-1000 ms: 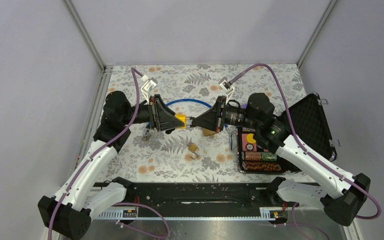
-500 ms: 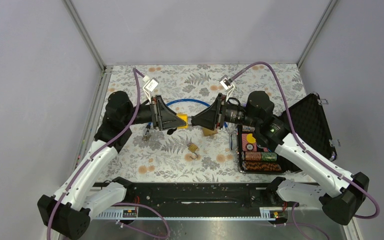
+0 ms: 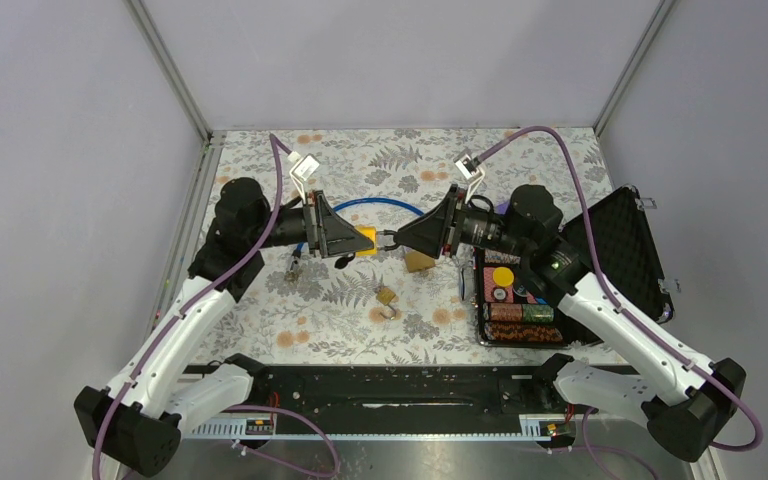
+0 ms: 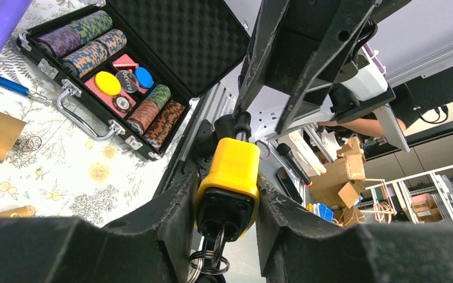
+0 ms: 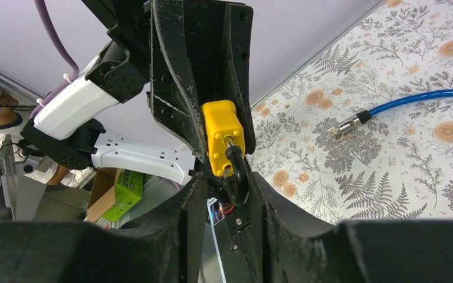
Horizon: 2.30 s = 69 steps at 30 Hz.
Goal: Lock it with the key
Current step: Lock the lock.
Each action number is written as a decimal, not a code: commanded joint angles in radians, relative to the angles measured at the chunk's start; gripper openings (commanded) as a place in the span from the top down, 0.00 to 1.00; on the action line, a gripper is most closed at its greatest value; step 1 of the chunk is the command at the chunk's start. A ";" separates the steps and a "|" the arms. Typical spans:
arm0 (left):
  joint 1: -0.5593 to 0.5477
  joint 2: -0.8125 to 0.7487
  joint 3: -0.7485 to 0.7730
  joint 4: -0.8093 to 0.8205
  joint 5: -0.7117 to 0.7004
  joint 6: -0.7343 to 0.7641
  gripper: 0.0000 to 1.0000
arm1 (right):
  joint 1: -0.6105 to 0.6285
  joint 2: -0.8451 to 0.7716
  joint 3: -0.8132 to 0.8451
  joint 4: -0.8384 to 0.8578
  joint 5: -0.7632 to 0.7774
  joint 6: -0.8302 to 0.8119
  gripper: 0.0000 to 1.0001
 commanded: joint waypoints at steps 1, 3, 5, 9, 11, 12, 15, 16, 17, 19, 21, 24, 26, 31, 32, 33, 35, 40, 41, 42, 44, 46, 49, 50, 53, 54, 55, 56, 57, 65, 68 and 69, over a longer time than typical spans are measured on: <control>0.004 -0.003 0.053 0.076 0.007 -0.041 1.00 | -0.004 -0.012 -0.014 0.052 -0.047 -0.023 0.63; 0.004 -0.004 0.051 0.098 0.011 -0.046 1.00 | -0.005 -0.004 -0.017 0.055 -0.044 -0.027 0.63; 0.004 -0.009 0.049 0.101 0.012 -0.048 1.00 | -0.005 -0.002 -0.025 0.072 -0.049 -0.022 0.64; 0.005 -0.011 0.049 0.102 0.012 -0.054 1.00 | -0.004 0.010 -0.025 0.083 -0.066 -0.020 0.83; 0.001 -0.011 0.047 0.105 0.010 -0.058 1.00 | -0.004 0.020 -0.026 0.094 -0.074 -0.018 1.00; -0.001 -0.012 0.043 0.105 0.008 -0.059 1.00 | -0.004 0.026 -0.030 0.108 -0.078 -0.011 1.00; -0.013 -0.016 0.034 0.105 0.002 -0.061 1.00 | -0.004 0.050 -0.039 0.168 -0.099 0.029 1.00; -0.018 -0.016 0.029 0.106 -0.003 -0.060 1.00 | -0.005 0.059 -0.042 0.193 -0.105 0.045 1.00; -0.024 -0.016 0.026 0.105 -0.006 -0.060 1.00 | -0.004 0.066 -0.046 0.224 -0.107 0.062 1.00; -0.034 -0.012 0.020 0.108 -0.010 -0.059 1.00 | -0.003 0.084 -0.049 0.270 -0.113 0.100 1.00; -0.047 -0.008 0.016 0.110 -0.020 -0.060 1.00 | 0.003 0.105 -0.046 0.299 -0.116 0.140 1.00; -0.060 0.004 0.011 0.136 -0.029 -0.084 1.00 | 0.040 0.127 -0.035 0.300 -0.107 0.143 1.00; -0.067 0.017 0.011 0.152 -0.033 -0.097 1.00 | 0.067 0.135 -0.023 0.274 -0.086 0.111 1.00; -0.086 0.042 0.013 0.160 -0.059 -0.102 1.00 | 0.113 0.163 -0.001 0.267 -0.084 0.097 1.00; -0.091 0.048 0.011 0.160 -0.060 -0.100 1.00 | 0.123 0.169 0.002 0.268 -0.088 0.097 1.00; -0.096 0.056 0.009 0.162 -0.065 -0.100 1.00 | 0.131 0.175 0.004 0.277 -0.091 0.097 1.00; -0.104 0.074 0.008 0.159 -0.069 -0.108 1.00 | 0.147 0.191 0.010 0.308 -0.106 0.108 1.00; -0.125 0.096 0.009 0.154 -0.080 -0.107 1.00 | 0.186 0.216 0.043 0.300 -0.101 0.099 1.00; -0.125 0.096 0.016 0.134 -0.086 -0.092 1.00 | 0.188 0.214 0.045 0.290 -0.092 0.094 1.00; -0.124 0.092 0.024 0.101 -0.102 -0.070 1.00 | 0.188 0.205 0.044 0.273 -0.074 0.083 1.00; -0.121 0.081 0.051 0.045 -0.126 -0.031 1.00 | 0.186 0.176 0.035 0.211 -0.018 0.040 1.00; -0.114 0.072 0.065 0.023 -0.130 -0.011 1.00 | 0.167 0.143 0.028 0.147 0.032 0.012 1.00; -0.084 0.054 0.064 0.041 -0.130 -0.020 1.00 | 0.102 0.102 -0.002 0.083 0.069 0.028 1.00; -0.071 0.046 0.058 0.060 -0.132 -0.035 1.00 | 0.074 0.089 -0.018 0.083 0.067 0.045 1.00; -0.030 0.023 0.043 0.119 -0.118 -0.078 1.00 | 0.017 0.044 -0.062 0.082 0.077 0.084 0.99; -0.020 0.017 0.041 0.127 -0.116 -0.083 1.00 | 0.004 0.027 -0.072 0.080 0.086 0.096 0.97; -0.014 0.013 0.041 0.124 -0.115 -0.082 1.00 | -0.005 0.013 -0.083 0.080 0.097 0.104 0.96; -0.009 0.010 0.040 0.121 -0.116 -0.079 1.00 | -0.009 0.001 -0.091 0.081 0.106 0.112 0.95; -0.006 0.010 0.040 0.117 -0.114 -0.076 1.00 | -0.012 -0.011 -0.096 0.081 0.112 0.112 0.93; 0.011 0.032 0.034 0.073 -0.077 -0.028 1.00 | -0.016 -0.006 -0.077 0.084 0.151 0.139 0.97; 0.021 0.039 0.052 0.013 -0.072 0.018 0.90 | -0.021 0.008 -0.064 0.085 0.154 0.134 1.00; 0.023 0.040 0.055 0.009 -0.072 0.023 0.90 | -0.021 0.012 -0.061 0.084 0.154 0.132 1.00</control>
